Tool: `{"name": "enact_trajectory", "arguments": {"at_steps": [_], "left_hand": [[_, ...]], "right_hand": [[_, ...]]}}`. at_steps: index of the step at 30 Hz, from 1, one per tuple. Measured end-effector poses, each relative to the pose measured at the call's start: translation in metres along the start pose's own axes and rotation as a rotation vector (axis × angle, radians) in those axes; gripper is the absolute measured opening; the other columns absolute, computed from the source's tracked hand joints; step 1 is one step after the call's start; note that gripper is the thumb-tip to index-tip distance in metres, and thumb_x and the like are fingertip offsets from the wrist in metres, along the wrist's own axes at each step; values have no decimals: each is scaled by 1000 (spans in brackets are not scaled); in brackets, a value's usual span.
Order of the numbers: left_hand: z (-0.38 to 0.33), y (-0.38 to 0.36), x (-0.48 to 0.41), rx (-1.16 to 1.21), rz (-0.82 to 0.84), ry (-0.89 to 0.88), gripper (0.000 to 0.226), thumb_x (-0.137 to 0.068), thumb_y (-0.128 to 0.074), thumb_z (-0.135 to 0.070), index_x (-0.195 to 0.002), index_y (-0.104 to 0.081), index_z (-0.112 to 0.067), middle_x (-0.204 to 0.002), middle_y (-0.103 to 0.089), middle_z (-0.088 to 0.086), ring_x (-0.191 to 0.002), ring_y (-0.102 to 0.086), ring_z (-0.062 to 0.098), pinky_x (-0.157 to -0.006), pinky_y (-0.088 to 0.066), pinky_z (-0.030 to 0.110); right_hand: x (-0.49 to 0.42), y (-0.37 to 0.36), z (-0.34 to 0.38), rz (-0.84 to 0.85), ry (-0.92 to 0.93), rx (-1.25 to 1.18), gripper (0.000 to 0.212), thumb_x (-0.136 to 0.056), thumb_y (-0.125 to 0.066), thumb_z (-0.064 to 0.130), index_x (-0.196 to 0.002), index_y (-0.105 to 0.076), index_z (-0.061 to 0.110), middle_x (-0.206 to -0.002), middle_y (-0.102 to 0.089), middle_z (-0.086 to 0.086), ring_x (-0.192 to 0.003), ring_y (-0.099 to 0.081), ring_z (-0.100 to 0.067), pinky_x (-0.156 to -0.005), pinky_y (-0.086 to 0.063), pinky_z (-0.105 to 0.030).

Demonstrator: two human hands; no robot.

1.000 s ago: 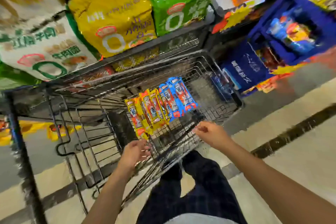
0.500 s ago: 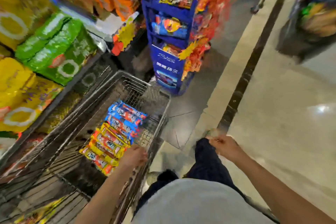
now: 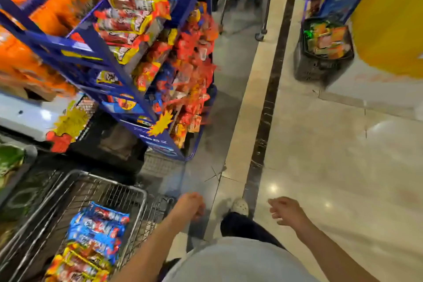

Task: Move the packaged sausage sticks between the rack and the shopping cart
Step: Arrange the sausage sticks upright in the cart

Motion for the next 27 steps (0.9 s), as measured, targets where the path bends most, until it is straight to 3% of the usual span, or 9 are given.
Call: {"name": "enact_trajectory", "arguments": {"at_steps": [3,9,13,18,22,27], "left_hand": [[-61,-22,-5,-1,-14,-97,17,-97,-48,-9,-85,-60,-6,-75,-62,9,-59,-59,17,-47,-45,21],[-135,-11,-15,56,-142,-222,21,-100,-42,-5,-87,-58,-10,-78,-62,7,-56,-58,13,-45,-41,19],[-146,4,-34,176,-235,-156,18,-98,-48,-7,-86,-60,-9,-75,-64,7,-50,-57,15,-47,-42,23],[-149,9,-68,366,-301,-2,17,-97,-51,-3,-82,-59,-3,-66,-62,11,-47,-52,21,-47,-37,24],[-180,-6,-101,422,-244,49,16,-98,-52,-11,-85,-61,-9,-80,-66,10,-66,-61,23,-63,-46,30],[-273,-21,-137,511,-172,48,22,-95,-54,-9,-73,-55,-9,-64,-59,7,-46,-56,16,-43,-38,20]], "right_hand": [[-26,49,42,-43,72,-37,19,-89,-67,28,-94,-68,10,-90,-71,-14,-76,-66,-25,-71,-54,-35],[-68,85,146,-4,237,38,12,-90,-65,30,-89,-69,18,-86,-71,-6,-78,-67,-22,-74,-55,-36],[-88,69,203,68,359,160,13,-88,-63,28,-87,-70,17,-85,-70,-5,-73,-65,-17,-71,-53,-31],[-116,49,243,237,416,400,21,-77,-56,48,-79,-66,30,-75,-65,9,-74,-65,-12,-72,-53,-33],[-140,65,285,291,424,496,11,-89,-59,35,-87,-67,28,-81,-64,11,-72,-61,-7,-65,-48,-23],[-180,118,363,198,374,482,12,-91,-61,30,-90,-70,22,-82,-70,1,-70,-63,-10,-66,-51,-23]]}}
Point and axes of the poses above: each hand's wrist, its own x-axis away from the middle knuckle, its own y-axis out of the back of the hand, z = x × y, the point moved 1 cm from there along -x, towards the middle knuckle
